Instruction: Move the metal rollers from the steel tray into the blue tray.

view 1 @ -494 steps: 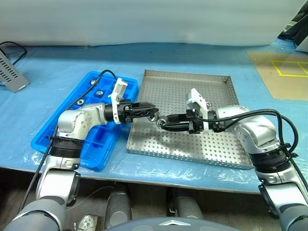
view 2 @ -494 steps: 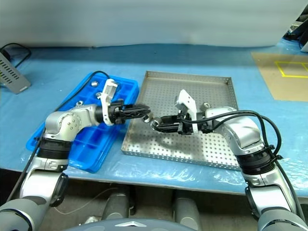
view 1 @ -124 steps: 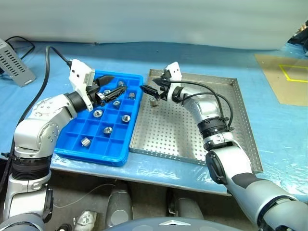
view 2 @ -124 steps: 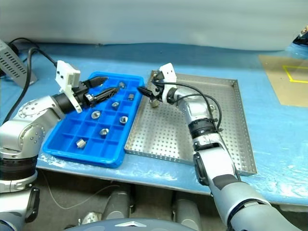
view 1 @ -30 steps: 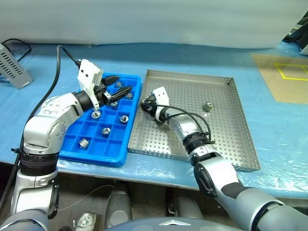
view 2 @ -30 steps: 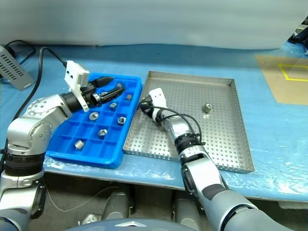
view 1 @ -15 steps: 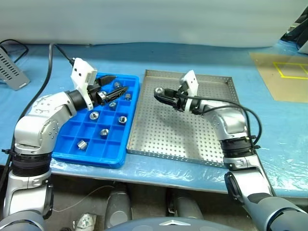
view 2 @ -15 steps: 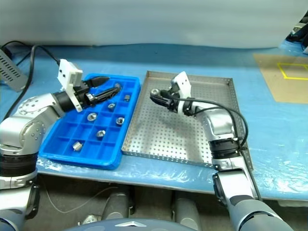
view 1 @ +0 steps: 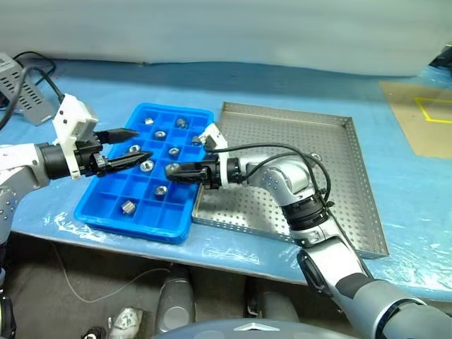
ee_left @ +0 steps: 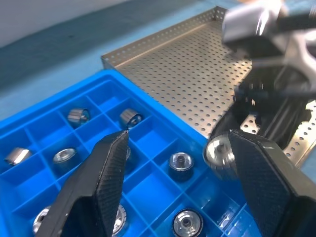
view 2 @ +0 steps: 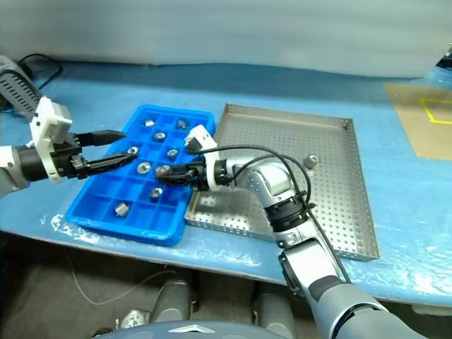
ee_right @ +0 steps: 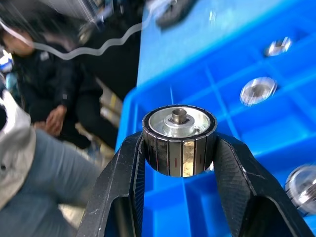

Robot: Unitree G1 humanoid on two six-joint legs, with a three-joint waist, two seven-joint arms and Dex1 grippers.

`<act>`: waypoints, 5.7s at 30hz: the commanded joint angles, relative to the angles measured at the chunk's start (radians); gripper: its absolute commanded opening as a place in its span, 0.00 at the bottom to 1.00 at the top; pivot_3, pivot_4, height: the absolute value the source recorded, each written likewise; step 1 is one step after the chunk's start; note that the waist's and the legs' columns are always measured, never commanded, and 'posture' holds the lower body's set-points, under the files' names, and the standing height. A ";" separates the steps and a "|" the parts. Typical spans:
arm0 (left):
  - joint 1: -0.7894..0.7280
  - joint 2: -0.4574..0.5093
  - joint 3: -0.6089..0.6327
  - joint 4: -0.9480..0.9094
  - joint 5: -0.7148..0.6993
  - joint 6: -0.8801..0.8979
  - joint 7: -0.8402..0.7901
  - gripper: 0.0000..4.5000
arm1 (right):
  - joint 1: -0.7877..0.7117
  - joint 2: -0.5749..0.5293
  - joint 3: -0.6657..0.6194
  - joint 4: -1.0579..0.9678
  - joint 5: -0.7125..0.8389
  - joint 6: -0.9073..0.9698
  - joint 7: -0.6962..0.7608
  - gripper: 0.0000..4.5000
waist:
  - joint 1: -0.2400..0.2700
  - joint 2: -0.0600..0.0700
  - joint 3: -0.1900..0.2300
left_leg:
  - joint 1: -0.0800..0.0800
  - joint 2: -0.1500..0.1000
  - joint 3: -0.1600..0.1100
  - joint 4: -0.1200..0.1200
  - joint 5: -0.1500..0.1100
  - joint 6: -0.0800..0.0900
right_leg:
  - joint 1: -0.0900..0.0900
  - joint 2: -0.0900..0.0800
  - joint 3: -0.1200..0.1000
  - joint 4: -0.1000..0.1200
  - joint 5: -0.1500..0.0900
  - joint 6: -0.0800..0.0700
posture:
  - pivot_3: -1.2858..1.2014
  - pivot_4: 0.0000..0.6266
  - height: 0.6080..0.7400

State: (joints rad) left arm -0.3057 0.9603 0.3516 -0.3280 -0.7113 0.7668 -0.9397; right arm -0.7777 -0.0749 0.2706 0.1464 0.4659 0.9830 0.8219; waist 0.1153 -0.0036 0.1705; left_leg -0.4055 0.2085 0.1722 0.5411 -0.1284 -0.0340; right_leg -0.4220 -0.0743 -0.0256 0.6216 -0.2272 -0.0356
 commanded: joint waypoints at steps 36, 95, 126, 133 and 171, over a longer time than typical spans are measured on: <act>-0.053 -0.139 -0.091 -0.038 -0.017 -0.036 0.150 0.76 | -0.017 -0.160 -0.257 -0.141 0.142 0.019 -0.045 0.87 | 0.019 -0.001 0.000 | 0.000 -0.001 -0.002 0.001 0.003 -0.005 | 0.001 0.000 0.001 0.002 0.002 0.003 | 0.54 0.24 1.00; -0.392 -0.543 -0.423 0.351 0.272 -0.272 -0.016 0.76 | 0.177 -0.180 -0.499 0.394 -0.217 -0.775 -0.556 0.87 | -0.103 0.001 -0.002 | -0.001 -0.001 0.003 0.020 -0.006 0.012 | 0.005 0.000 0.005 0.002 0.003 0.003 | 0.41 0.24 1.00; -0.390 -0.558 -0.432 0.346 0.274 -0.263 -0.011 0.76 | 0.312 -0.201 -0.256 -0.093 -0.036 -0.341 -0.180 0.37 | -0.101 0.002 -0.001 | 0.000 0.000 0.004 0.016 -0.007 0.014 | 0.005 0.000 0.005 0.000 0.003 0.003 | 0.42 0.24 1.00; -0.378 -0.545 -0.422 0.337 0.276 -0.258 -0.010 0.76 | 0.338 -0.206 -0.215 -0.015 -0.106 -0.407 -0.161 0.37 | -0.096 0.002 -0.001 | -0.004 -0.001 0.004 0.013 -0.006 0.013 | 0.003 0.000 0.005 -0.005 0.003 0.003 | 0.42 0.24 1.00; -0.480 -0.741 -0.638 0.780 0.541 -0.628 -0.107 0.76 | 0.449 -0.324 -0.537 -0.277 0.246 -0.163 -0.191 0.73 | -0.098 0.002 -0.001 | 0.001 -0.001 0.004 0.010 -0.007 0.014 | 0.007 0.000 0.005 -0.006 0.003 0.004 | 0.38 0.24 1.00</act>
State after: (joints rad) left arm -0.7655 0.2306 -0.2712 0.4218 -0.1917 0.1823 -1.0468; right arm -0.3361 -0.4026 -0.2625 -0.0844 0.7087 0.8473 0.6430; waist 0.0168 -0.0013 0.1695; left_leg -0.4047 0.2073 0.1763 0.5512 -0.1354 -0.0197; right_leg -0.4150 -0.0748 -0.0209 0.6146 -0.2240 -0.0320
